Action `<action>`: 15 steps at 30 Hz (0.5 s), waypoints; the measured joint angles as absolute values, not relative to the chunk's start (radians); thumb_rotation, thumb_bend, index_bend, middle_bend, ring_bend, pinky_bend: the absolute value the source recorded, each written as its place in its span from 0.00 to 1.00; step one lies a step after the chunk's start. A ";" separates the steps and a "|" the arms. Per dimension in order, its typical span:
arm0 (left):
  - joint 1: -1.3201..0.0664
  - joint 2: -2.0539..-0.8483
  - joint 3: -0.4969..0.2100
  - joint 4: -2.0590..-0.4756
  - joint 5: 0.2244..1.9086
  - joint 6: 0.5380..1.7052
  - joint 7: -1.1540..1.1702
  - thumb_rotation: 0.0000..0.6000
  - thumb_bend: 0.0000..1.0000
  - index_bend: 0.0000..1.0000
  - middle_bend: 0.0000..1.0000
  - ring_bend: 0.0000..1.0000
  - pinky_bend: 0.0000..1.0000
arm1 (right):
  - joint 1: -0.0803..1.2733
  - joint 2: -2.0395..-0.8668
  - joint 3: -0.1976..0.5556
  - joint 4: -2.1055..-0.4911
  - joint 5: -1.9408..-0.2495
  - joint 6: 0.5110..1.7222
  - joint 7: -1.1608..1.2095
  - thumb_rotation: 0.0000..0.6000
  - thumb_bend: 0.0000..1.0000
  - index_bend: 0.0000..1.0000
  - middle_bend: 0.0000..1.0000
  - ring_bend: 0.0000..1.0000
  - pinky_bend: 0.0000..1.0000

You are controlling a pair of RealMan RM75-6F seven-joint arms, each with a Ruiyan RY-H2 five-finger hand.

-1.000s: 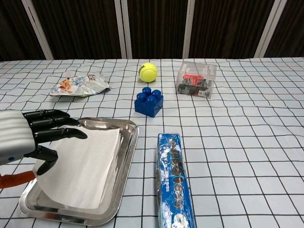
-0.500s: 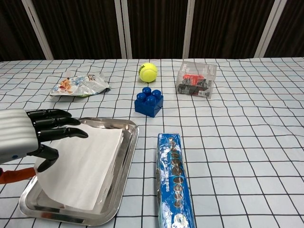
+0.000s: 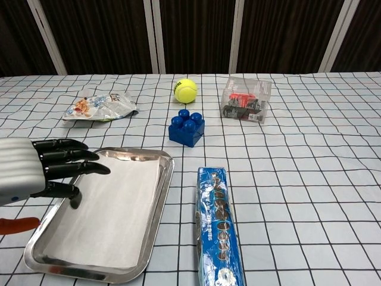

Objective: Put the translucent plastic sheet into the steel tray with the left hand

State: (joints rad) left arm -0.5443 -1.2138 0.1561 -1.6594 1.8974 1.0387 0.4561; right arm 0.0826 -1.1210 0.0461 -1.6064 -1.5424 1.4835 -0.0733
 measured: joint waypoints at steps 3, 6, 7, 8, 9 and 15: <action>-0.538 -1.186 0.158 -1.675 1.890 1.049 0.456 1.00 0.30 0.00 0.00 0.00 0.00 | 0.083 -1.122 0.046 -1.606 -1.543 1.484 -0.076 1.00 0.31 0.00 0.00 0.00 0.00; -0.527 -1.169 0.160 -1.683 1.886 1.071 0.451 1.00 0.29 0.00 0.00 0.00 0.00 | 0.083 -1.122 0.046 -1.607 -1.542 1.482 -0.078 1.00 0.31 0.00 0.00 0.00 0.00; -0.523 -1.166 0.161 -1.684 1.883 1.077 0.448 1.00 0.28 0.00 0.00 0.00 0.00 | 0.083 -1.122 0.046 -1.608 -1.542 1.482 -0.079 1.00 0.31 0.00 0.00 0.00 0.00; -0.519 -1.162 0.161 -1.685 1.880 1.082 0.445 1.00 0.28 0.00 0.00 0.00 0.00 | 0.083 -1.122 0.045 -1.608 -1.542 1.482 -0.080 1.00 0.31 0.00 0.00 0.00 0.00; -0.514 -1.159 0.162 -1.687 1.874 1.087 0.442 1.00 0.28 0.00 0.00 0.00 0.00 | 0.083 -1.123 0.045 -1.608 -1.542 1.482 -0.081 1.00 0.31 0.00 0.00 0.00 0.00; -0.471 -1.144 0.162 -1.701 1.812 1.120 0.414 1.00 0.15 0.00 0.00 0.00 0.00 | 0.081 -1.122 0.046 -1.609 -1.539 1.483 -0.082 1.00 0.31 0.00 0.00 0.00 0.00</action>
State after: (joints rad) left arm -0.4708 -1.1443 0.1616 -1.7011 1.8115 1.1204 0.4144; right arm 0.0812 -1.1217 0.0457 -1.6086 -1.5388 1.4834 -0.0821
